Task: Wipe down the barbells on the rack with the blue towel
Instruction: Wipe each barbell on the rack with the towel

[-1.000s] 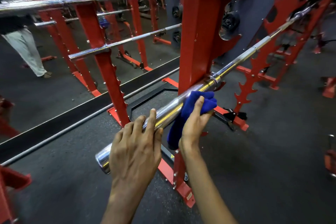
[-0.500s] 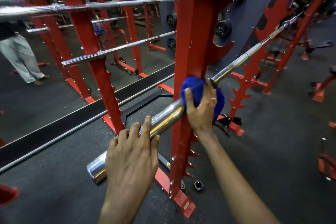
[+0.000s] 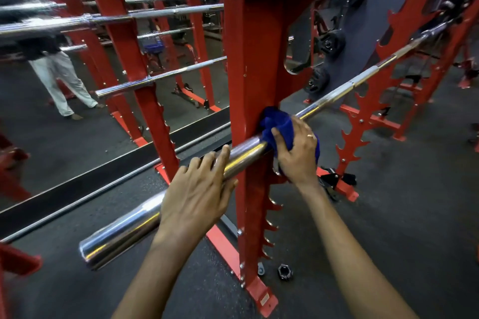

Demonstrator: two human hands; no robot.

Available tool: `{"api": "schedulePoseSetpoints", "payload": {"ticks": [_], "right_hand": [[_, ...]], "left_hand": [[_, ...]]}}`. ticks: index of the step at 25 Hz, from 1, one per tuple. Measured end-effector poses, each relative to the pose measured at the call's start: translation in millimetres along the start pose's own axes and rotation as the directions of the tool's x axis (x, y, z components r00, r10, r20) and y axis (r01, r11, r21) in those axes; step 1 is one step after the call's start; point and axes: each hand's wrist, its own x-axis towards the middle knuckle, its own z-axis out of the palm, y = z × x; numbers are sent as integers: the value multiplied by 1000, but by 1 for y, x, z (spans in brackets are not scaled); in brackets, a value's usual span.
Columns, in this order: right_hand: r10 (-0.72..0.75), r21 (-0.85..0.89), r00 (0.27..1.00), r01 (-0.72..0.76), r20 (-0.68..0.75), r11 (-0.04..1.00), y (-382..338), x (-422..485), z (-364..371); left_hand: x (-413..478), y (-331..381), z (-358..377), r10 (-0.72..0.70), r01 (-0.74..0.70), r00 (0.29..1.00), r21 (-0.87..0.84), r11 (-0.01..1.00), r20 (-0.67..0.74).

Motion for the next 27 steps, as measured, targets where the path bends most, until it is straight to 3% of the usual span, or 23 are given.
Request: {"api": "schedulePoseSetpoints", "payload": {"ticks": [4, 12, 14, 17, 19, 22, 25, 27], "right_hand": [[223, 225, 969, -241, 103, 944, 22, 45, -19], [194, 422, 949, -286, 249, 860, 70, 62, -29], [172, 383, 974, -217, 148, 898, 84, 76, -31], [-27, 196, 972, -19, 233, 980, 78, 68, -17], [-151, 174, 964, 114, 217, 978, 76, 67, -12], [-150, 148, 986, 138, 75, 979, 84, 79, -10], [-333, 156, 934, 312, 134, 937, 94, 78, -7], [-328, 95, 936, 318, 126, 943, 107, 88, -8]], "left_hand": [[25, 27, 9, -18, 20, 1000, 78, 997, -24], [59, 54, 25, 24, -18, 997, 89, 996, -67], [58, 55, 26, -6, 15, 997, 117, 993, -76], [60, 62, 27, -61, 71, 995, 136, 988, -81], [66, 68, 27, -109, 116, 992, 123, 986, -64], [74, 75, 29, -172, 174, 985, 105, 979, -25], [73, 76, 28, -180, 188, 982, 145, 971, -63], [75, 76, 30, -179, 186, 982, 136, 973, -62]]}}
